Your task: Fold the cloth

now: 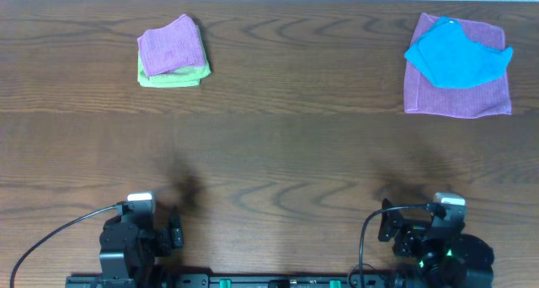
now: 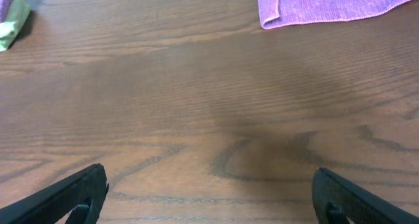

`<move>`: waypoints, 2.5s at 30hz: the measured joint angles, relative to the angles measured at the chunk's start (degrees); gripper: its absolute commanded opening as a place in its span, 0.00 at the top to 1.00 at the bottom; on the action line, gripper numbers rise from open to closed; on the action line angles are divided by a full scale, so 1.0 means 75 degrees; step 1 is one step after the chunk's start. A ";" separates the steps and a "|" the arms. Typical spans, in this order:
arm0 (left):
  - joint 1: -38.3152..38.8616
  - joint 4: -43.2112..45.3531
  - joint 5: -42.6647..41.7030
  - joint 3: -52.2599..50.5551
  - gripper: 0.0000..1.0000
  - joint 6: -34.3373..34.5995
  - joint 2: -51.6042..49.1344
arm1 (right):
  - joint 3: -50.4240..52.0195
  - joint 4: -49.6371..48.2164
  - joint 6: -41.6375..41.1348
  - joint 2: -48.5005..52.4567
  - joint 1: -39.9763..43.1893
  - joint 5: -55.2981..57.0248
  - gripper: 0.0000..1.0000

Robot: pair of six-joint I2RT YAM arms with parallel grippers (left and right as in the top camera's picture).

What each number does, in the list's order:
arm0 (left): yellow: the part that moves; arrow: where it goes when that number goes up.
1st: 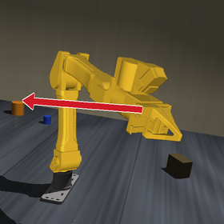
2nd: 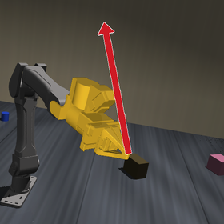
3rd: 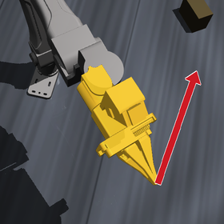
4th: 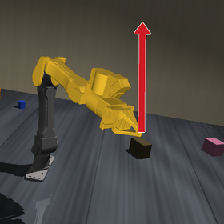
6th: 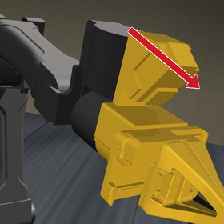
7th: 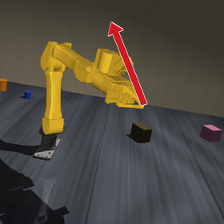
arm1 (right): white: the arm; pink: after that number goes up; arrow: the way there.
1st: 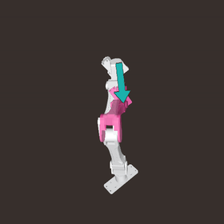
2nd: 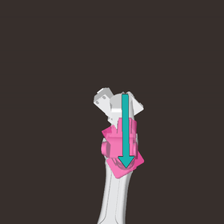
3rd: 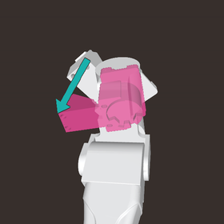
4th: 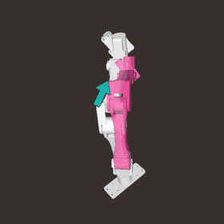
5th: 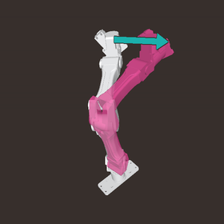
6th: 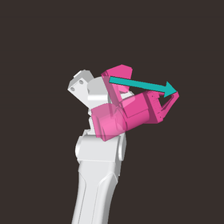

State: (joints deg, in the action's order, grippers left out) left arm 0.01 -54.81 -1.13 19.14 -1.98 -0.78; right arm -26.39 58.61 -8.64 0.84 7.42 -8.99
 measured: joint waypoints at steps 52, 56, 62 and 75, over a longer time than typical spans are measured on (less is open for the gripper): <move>0.0000 0.0000 0.0000 0.0000 0.05 0.0000 0.0000 | 0.0035 -0.0752 -0.2585 0.0035 0.0000 -0.0143 0.01; -0.0003 0.0012 0.0000 -0.0009 0.05 0.0000 0.0006 | 0.0102 -0.2136 -0.3771 0.0831 0.0000 -0.0178 0.01; -0.0003 0.0058 0.0000 -0.0032 0.05 0.0000 0.0020 | -0.0146 -0.4876 -0.4077 0.3943 0.0163 -0.0708 0.01; -0.0003 0.0099 0.0000 -0.0052 0.05 0.0003 0.0026 | -0.5176 -0.5056 -0.3960 1.1246 0.1941 -0.1017 0.01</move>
State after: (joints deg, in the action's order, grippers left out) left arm -0.01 -54.06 -1.13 18.74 -1.96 -0.58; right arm -65.21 20.69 -38.35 85.19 21.98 -16.62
